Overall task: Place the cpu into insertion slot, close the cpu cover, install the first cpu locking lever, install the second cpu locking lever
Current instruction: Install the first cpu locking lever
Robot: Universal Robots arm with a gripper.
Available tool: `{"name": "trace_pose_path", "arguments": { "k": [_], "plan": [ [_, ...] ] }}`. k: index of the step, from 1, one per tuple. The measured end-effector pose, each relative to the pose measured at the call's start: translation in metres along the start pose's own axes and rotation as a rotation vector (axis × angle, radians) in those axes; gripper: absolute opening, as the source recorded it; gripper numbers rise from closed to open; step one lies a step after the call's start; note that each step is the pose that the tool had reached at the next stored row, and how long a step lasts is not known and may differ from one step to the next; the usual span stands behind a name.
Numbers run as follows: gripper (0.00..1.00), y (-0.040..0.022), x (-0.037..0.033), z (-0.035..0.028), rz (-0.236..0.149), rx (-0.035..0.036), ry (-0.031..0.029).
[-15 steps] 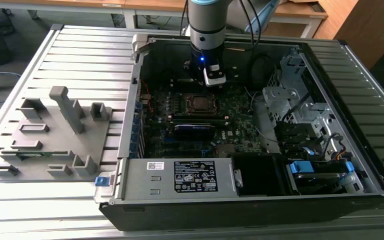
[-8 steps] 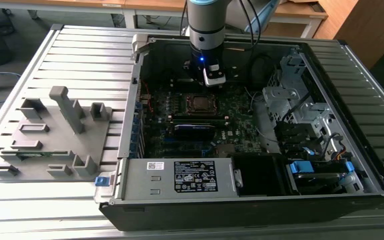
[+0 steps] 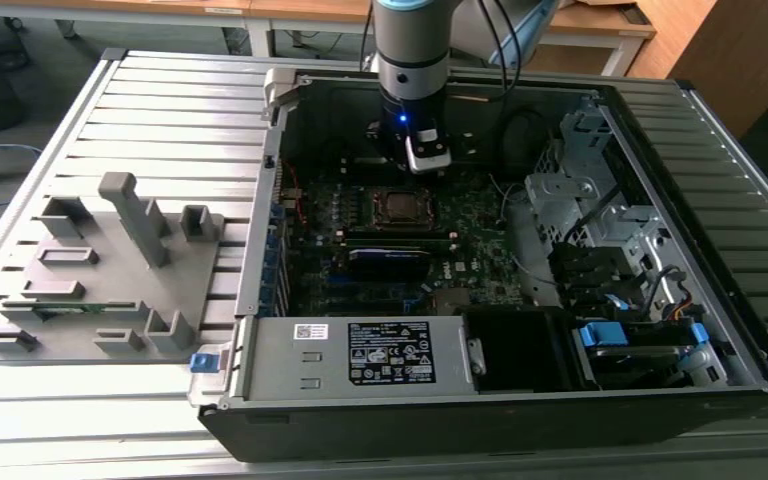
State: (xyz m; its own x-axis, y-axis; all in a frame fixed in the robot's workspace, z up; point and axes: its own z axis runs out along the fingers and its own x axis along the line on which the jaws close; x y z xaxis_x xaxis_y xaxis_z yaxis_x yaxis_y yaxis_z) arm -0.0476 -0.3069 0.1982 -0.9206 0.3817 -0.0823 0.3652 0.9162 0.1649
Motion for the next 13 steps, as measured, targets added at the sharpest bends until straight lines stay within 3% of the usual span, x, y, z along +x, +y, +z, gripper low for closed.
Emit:
{"name": "trace_pose_path", "arguments": {
  "k": [13],
  "plan": [
    [0.11,-0.0009,0.0019,0.0001,0.000,-0.0007,-0.0015]
  ]
}}
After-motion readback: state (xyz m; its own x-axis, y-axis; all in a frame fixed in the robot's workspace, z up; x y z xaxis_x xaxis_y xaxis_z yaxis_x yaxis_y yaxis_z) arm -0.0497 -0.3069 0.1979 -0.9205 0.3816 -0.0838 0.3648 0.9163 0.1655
